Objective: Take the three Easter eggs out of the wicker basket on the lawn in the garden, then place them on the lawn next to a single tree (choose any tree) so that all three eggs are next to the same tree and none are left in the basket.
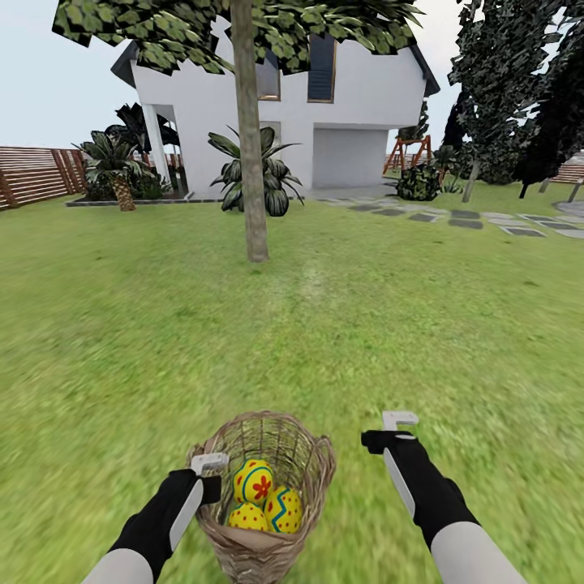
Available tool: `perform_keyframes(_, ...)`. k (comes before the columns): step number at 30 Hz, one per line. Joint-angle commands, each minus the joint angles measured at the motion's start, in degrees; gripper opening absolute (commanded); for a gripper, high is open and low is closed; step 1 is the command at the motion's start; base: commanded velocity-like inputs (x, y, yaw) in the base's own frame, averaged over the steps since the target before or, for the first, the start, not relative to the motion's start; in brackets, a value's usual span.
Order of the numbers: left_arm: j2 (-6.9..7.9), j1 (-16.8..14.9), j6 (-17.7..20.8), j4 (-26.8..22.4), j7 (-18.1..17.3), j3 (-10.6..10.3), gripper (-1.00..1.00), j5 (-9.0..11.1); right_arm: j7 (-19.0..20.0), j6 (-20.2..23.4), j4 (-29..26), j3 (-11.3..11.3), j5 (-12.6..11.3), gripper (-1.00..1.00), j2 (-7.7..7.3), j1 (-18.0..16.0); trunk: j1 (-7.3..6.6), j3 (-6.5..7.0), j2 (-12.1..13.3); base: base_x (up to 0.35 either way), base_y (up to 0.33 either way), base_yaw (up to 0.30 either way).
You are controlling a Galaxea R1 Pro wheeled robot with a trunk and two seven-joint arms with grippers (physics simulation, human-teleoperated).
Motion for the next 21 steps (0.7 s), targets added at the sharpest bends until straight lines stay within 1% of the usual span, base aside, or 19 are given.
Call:
perform_keyframes(1,0.06,0.0,0.1,-0.1,0.4,0.0,-1.0,0.9,-0.2,0.2,0.3,0.0,-0.1,1.0,0.0,0.0,-0.23,0.13,0.4,0.0,0.0,0.0)
perform_keyframes(3,0.17,0.0,0.1,-0.1,0.3,0.0,-1.0,0.9,-0.3,0.1,1.4,0.0,-0.3,1.0,-0.17,0.0,-0.67,0.49,1.2,0.0,0.0,0.0)
perform_keyframes(7,0.27,0.0,0.1,0.0,0.3,0.1,-1.0,0.9,-0.3,0.0,1.6,0.0,-0.4,1.0,-0.3,0.0,-1.55,1.21,2.8,0.0,0.0,0.0)
perform_keyframes(10,0.27,0.0,0.0,0.1,0.3,0.1,-1.0,0.9,-0.3,0.0,4.0,0.0,-0.2,1.0,-0.3,0.0,-2.21,1.74,4.0,0.0,0.0,0.0)
perform_keyframes(14,0.36,0.0,-0.4,0.1,0.3,0.1,-1.0,0.9,-0.2,-0.1,4.4,0.0,-0.3,1.0,-0.28,0.0,-3.08,2.46,5.6,0.0,0.0,0.0)
perform_keyframes(16,0.36,0.0,-0.5,0.1,0.3,0.1,-1.0,0.9,-0.2,-0.2,5.8,0.0,-0.3,1.0,-0.3,0.0,-3.52,2.82,6.4,0.0,0.0,0.0)
perform_keyframes(17,0.48,0.0,-0.7,0.5,0.3,0.1,-1.0,0.9,-0.2,-0.9,7.5,0.0,-0.2,1.0,-0.38,0.0,-3.74,3.0,6.8,0.0,0.0,0.0)
perform_keyframes(19,0.67,0.0,-0.8,2.1,0.3,0.2,-1.0,0.9,-0.2,-5.2,11.6,-0.1,-0.4,1.0,-0.5,0.0,-4.18,3.36,7.6,0.0,0.0,0.0)
perform_keyframes(20,0.75,0.0,-1.1,2.4,0.3,0.2,-1.0,0.9,-0.2,-7.8,14.8,-0.1,-0.2,1.0,-0.54,0.0,-4.4,3.54,8.0,0.0,0.0,0.0)
perform_keyframes(21,0.79,0.0,-2.5,3.1,0.3,0.2,-1.0,0.9,-0.2,-9.6,18.2,-0.1,-0.1,1.0,-0.69,0.0,-4.62,3.72,8.4,0.0,0.0,0.0)
